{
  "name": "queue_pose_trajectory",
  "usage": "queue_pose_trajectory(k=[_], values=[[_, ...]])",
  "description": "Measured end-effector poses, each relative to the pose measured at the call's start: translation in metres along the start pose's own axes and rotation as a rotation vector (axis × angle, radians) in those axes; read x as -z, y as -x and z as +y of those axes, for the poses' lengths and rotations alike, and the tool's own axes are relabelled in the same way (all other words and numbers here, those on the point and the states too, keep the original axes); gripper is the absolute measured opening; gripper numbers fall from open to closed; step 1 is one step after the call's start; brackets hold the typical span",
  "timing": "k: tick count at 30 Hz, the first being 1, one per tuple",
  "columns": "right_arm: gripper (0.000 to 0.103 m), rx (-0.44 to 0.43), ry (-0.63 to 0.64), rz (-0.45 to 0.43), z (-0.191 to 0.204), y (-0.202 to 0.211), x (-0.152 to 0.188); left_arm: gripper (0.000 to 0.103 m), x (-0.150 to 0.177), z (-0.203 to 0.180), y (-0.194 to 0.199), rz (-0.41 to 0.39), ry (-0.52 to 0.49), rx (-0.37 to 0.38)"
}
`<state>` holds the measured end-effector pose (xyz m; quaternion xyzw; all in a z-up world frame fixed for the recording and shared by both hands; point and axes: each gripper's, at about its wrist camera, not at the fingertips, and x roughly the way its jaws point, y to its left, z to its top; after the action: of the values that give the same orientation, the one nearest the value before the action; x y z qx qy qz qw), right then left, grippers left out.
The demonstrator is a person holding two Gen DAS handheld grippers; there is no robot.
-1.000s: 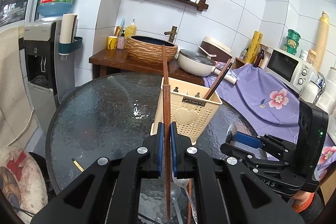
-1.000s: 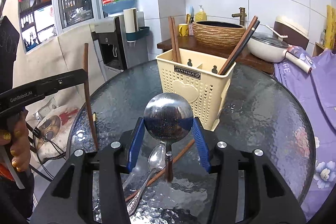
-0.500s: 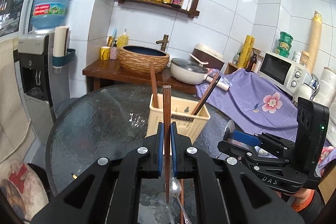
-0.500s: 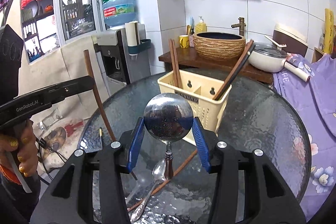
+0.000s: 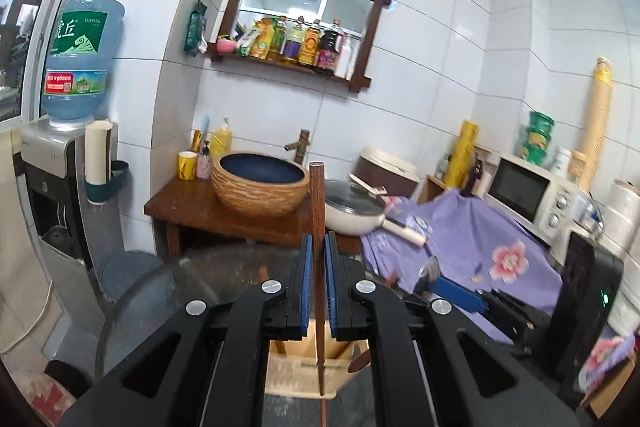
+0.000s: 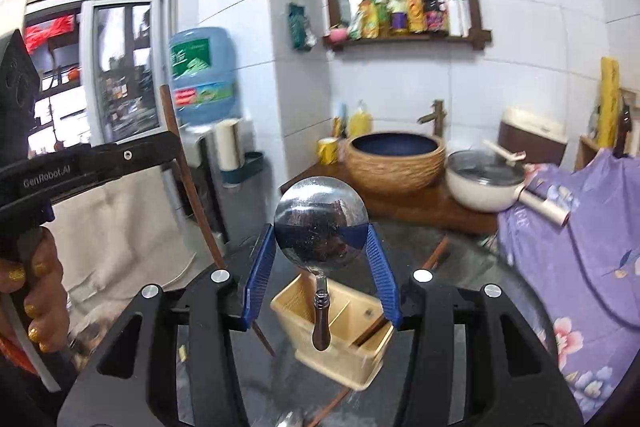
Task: Organize utensils
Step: 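Lift the chopstick and spoon and lower both into the cream holder, then open both tools to release the chopstick and spoon in the holder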
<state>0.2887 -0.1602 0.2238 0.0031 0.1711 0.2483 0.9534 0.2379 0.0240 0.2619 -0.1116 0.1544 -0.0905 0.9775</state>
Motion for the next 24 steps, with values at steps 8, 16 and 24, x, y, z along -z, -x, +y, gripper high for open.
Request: queue_pose_trajectory(k=[8, 16, 24], values=[[0.047, 0.079, -0.003, 0.030, -0.014, -0.048, 0.024, 0.007, 0.012, 0.007, -0.059, 0.005, 0.008, -0.108], [0.047, 0.101, -0.006, 0.096, -0.022, -0.084, 0.080, 0.006, 0.066, 0.017, -0.094, 0.094, -0.005, -0.145], [0.047, 0.106, -0.010, 0.130, -0.024, -0.093, 0.112, 0.006, 0.100, 0.023, -0.113, 0.170, -0.016, -0.142]])
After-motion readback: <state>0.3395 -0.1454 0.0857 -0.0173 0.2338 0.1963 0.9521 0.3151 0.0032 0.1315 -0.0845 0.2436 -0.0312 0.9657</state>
